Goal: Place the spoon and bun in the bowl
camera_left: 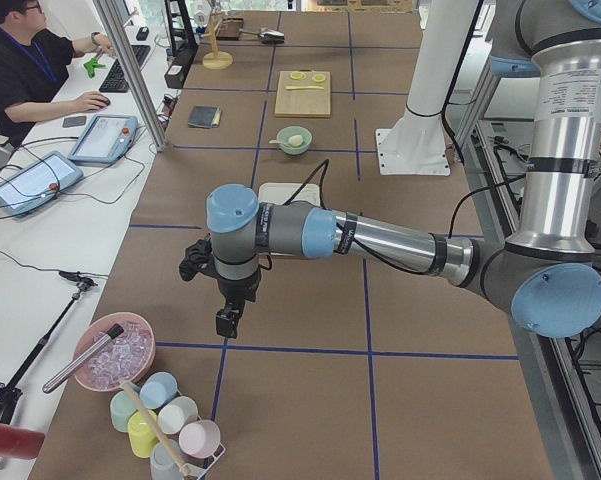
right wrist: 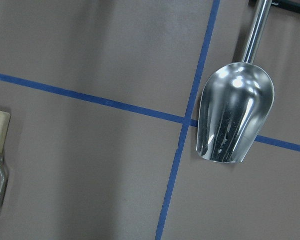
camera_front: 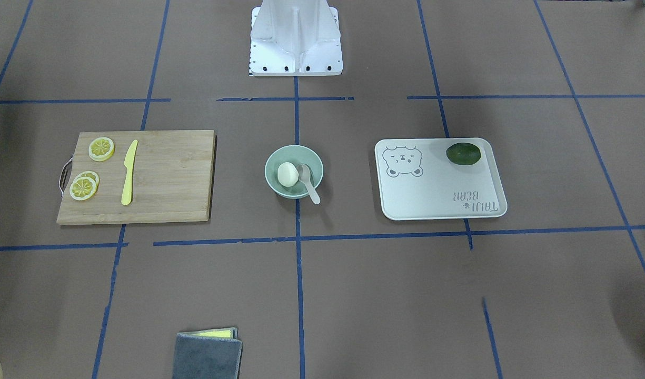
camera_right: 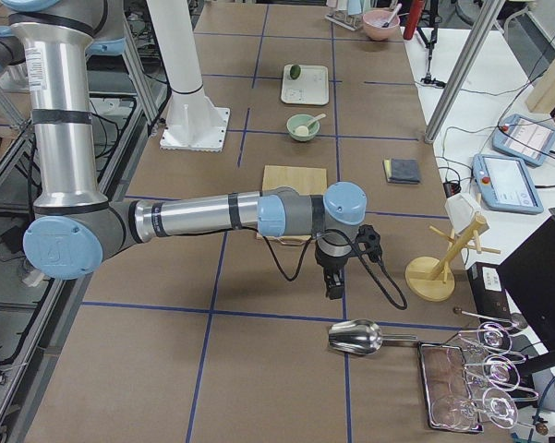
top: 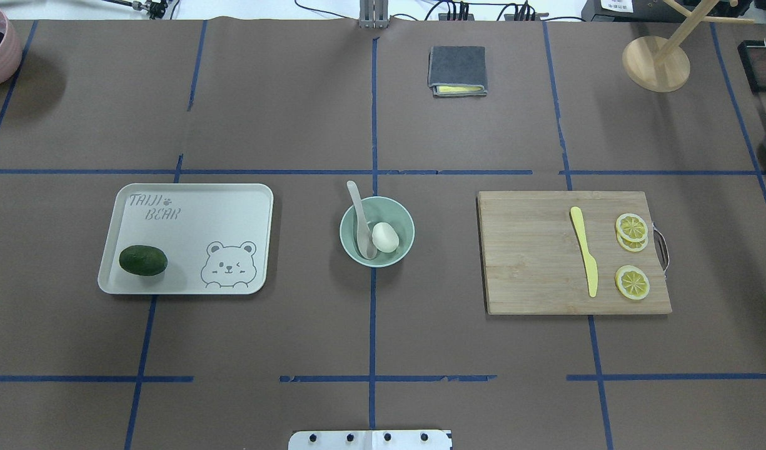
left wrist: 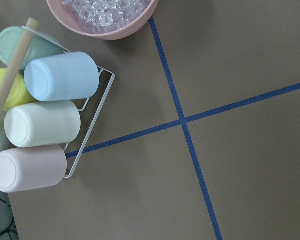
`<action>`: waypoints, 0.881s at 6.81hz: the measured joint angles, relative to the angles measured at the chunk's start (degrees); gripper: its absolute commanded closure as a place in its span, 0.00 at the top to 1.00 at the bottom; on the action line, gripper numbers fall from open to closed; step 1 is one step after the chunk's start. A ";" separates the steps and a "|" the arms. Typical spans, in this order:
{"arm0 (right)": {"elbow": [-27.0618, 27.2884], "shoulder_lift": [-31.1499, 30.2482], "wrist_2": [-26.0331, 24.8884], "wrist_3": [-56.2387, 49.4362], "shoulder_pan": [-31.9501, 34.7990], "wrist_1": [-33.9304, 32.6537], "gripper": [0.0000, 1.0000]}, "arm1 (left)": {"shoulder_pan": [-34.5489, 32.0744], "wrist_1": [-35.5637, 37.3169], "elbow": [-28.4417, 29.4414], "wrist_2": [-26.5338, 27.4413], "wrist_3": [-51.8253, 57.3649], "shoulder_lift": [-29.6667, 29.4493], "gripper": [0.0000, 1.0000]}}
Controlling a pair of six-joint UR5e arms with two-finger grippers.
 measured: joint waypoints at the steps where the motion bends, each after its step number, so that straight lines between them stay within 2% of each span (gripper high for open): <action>1: -0.58 -0.10 0.02 0.48 0.30 0.45 1.00 | -0.03 0.01 1.78 -0.95 0.01 0.53 1.00; 3: -1.32 -0.31 1.49 3.40 0.42 0.76 1.00 | -0.06 -0.36 5.51 -4.39 0.02 0.91 1.00; 6: -1.63 -0.40 4.89 6.18 0.45 0.80 1.00 | 0.01 -0.56 6.08 -5.29 -0.50 1.11 1.00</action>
